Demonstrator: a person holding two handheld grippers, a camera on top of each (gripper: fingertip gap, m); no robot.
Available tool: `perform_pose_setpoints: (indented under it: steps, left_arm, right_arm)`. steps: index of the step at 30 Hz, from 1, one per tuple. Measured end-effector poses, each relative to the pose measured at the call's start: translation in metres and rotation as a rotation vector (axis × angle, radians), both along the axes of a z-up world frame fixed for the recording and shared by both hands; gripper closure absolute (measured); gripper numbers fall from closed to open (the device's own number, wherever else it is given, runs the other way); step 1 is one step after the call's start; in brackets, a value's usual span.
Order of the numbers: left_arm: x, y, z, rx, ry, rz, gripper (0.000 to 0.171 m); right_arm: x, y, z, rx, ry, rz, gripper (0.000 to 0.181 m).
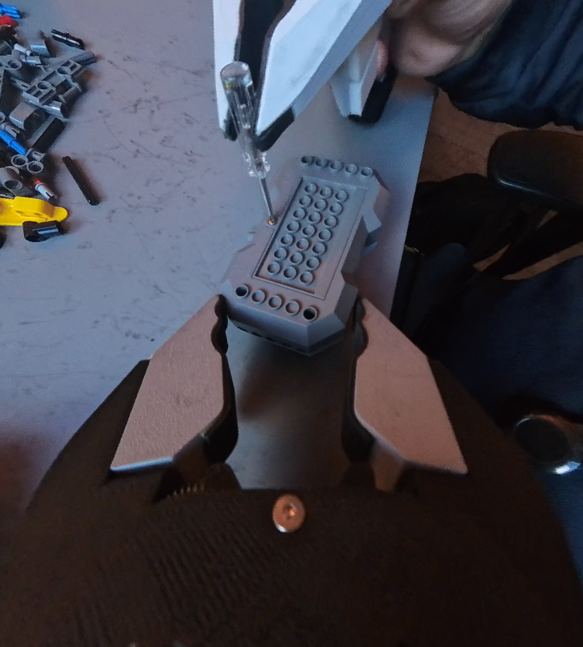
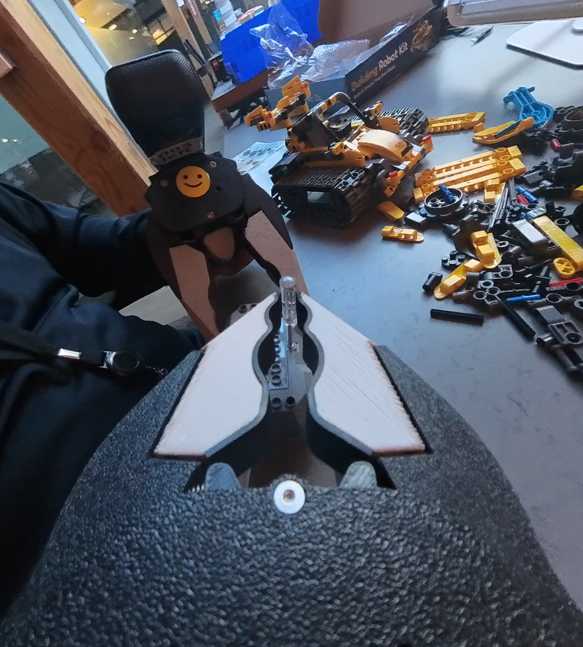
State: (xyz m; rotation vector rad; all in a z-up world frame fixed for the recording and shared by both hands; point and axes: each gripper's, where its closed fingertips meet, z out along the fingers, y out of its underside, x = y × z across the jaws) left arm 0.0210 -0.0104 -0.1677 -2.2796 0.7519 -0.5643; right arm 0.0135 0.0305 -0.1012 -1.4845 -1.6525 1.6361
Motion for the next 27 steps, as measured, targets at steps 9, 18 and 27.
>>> perform_pose_setpoints:
  steps: [9, 18, 27]
  left_arm:
    - [-0.001, -0.002, 0.000, -0.011, 0.009, -0.124, 0.103]
    - [-0.003, -0.004, 0.000, -0.013, 0.005, -0.224, 0.103]
    - [-0.004, -0.003, 0.000, -0.018, 0.012, -0.173, 0.102]
  right_arm:
    - [0.006, 0.000, -0.002, 0.000, -0.046, 0.155, 0.174]
    - [0.012, 0.000, -0.005, -0.032, -0.067, 0.202, 0.174]
    - [0.009, 0.000, -0.005, 0.037, -0.183, 0.009, 0.174]
